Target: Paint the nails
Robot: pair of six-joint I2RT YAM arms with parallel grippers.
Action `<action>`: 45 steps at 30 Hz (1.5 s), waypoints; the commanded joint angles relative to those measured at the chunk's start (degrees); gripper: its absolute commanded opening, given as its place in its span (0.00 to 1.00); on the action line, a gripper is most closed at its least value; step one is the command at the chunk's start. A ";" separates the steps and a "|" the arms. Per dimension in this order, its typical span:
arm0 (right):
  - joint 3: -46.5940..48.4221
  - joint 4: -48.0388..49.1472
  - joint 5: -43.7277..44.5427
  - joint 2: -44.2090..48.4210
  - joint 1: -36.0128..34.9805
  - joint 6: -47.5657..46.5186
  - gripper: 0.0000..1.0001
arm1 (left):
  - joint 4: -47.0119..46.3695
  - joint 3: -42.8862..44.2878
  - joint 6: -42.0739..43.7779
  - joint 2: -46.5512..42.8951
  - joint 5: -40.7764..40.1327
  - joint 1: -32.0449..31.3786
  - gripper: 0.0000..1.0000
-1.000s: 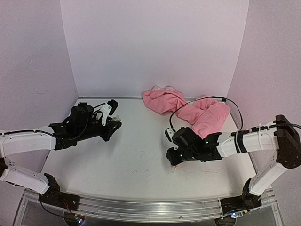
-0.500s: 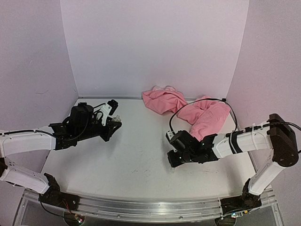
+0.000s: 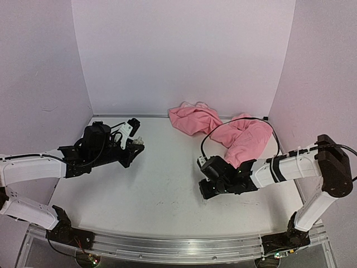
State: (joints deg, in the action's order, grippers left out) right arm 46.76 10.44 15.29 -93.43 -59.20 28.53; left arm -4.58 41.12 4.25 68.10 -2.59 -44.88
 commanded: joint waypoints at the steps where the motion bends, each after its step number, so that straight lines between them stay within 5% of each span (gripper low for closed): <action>1: 2.06 -1.91 1.98 -0.68 -0.38 -0.44 0.00 | -3.86 1.21 0.08 -1.52 0.55 0.25 0.00; 45: 1.18 -0.21 -3.36 -1.45 -0.40 -1.51 0.00 | -3.77 0.80 -0.10 -2.24 0.48 0.23 0.00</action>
State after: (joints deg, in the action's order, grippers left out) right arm 46.78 10.94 12.38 -94.74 -59.20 26.85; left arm -4.58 41.12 4.25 67.99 -2.55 -44.88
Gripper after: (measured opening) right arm 0.142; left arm 0.209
